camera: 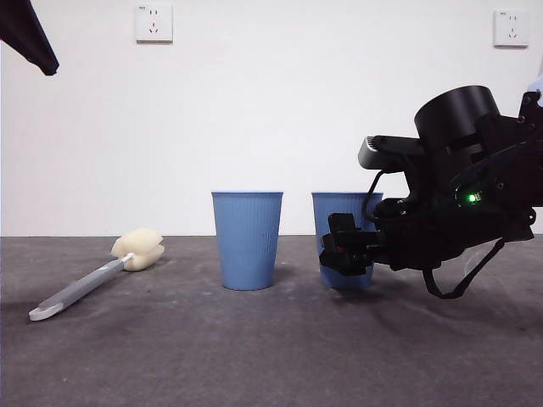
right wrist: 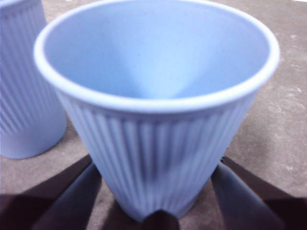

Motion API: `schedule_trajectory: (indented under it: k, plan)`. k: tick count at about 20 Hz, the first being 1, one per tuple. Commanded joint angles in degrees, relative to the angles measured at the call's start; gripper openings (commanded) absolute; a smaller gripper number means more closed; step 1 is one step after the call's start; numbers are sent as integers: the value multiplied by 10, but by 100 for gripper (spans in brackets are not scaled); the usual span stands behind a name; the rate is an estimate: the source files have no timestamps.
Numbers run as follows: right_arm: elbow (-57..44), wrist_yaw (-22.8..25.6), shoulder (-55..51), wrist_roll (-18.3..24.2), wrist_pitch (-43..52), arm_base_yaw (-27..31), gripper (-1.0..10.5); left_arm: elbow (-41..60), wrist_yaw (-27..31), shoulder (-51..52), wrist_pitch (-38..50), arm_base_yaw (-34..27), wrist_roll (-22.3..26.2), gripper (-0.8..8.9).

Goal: Pick up the cup brush,pick up the cup,insert the brush into the cup,clean the cup,put the cup brush back,put the cup back to the fixed position on the table

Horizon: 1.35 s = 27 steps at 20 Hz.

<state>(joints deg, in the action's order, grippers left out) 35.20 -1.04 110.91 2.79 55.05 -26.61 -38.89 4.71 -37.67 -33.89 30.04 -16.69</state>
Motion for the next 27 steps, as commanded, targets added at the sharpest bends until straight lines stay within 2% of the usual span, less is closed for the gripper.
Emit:
schedule_trajectory:
  k: [1,5,10,12,18,23,27]
  plan:
    - [-17,-7,24,-11,-60,-4,356,5,-2,0,2,0,9,408]
    - [-17,-7,17,-11,-72,-4,446,5,-2,-2,2,0,9,408]
    - [-17,-7,-12,-11,-118,-4,446,5,-2,-9,1,0,9,408]
    - [-17,-5,-42,-11,-170,-4,446,5,-2,-13,1,0,9,408]
    - [-17,-11,-177,-11,-403,-4,442,5,-2,-19,1,0,9,408]
    - [-17,-44,-389,-42,-625,-4,441,5,-3,-19,1,0,9,408]
    - [10,-89,-576,-62,-845,-4,437,5,-8,-19,0,0,8,408]
